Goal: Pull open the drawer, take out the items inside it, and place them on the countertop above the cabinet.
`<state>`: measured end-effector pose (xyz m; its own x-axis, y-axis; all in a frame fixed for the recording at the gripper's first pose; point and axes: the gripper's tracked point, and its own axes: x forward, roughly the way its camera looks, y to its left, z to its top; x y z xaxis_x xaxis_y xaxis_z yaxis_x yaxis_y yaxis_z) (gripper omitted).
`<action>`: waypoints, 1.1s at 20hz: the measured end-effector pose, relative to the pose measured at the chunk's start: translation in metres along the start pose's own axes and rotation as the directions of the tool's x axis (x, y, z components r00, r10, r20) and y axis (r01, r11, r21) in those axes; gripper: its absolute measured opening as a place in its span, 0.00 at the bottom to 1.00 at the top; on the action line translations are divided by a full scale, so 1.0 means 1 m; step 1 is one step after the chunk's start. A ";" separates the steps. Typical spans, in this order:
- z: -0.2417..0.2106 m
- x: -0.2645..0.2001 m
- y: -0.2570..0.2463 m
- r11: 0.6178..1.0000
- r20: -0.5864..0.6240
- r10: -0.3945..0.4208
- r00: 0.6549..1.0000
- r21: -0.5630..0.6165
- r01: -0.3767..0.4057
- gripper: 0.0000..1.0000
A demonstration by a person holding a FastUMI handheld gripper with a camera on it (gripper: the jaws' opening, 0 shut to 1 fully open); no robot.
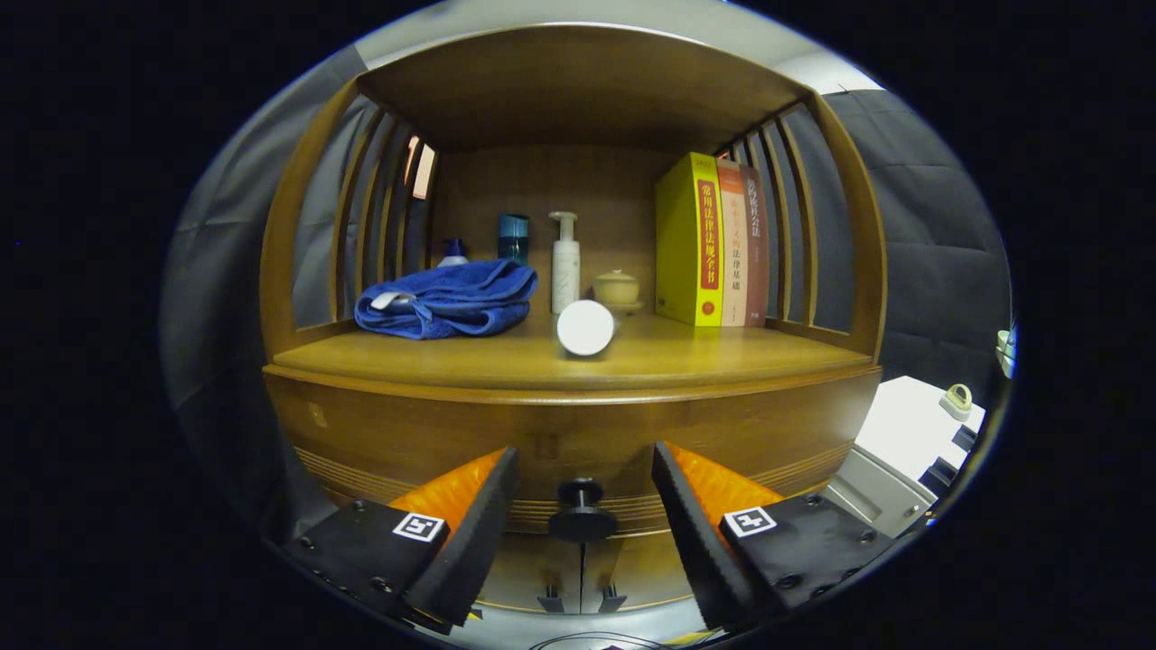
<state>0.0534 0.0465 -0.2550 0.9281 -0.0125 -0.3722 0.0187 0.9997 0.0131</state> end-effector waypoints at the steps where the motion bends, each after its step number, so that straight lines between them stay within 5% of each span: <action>1: 0.010 -0.007 0.000 1.000 0.016 0.004 1.000 0.007 -0.004 0.98; 13: 0.174 -0.128 -0.026 0.998 0.168 -0.006 0.986 0.070 -0.006 0.97; 22: 0.217 -0.173 -0.023 0.998 0.263 0.022 0.965 0.047 -0.036 0.97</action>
<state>-0.0270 0.0215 0.0109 0.9934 0.0050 -0.1146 0.0030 0.9976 0.0699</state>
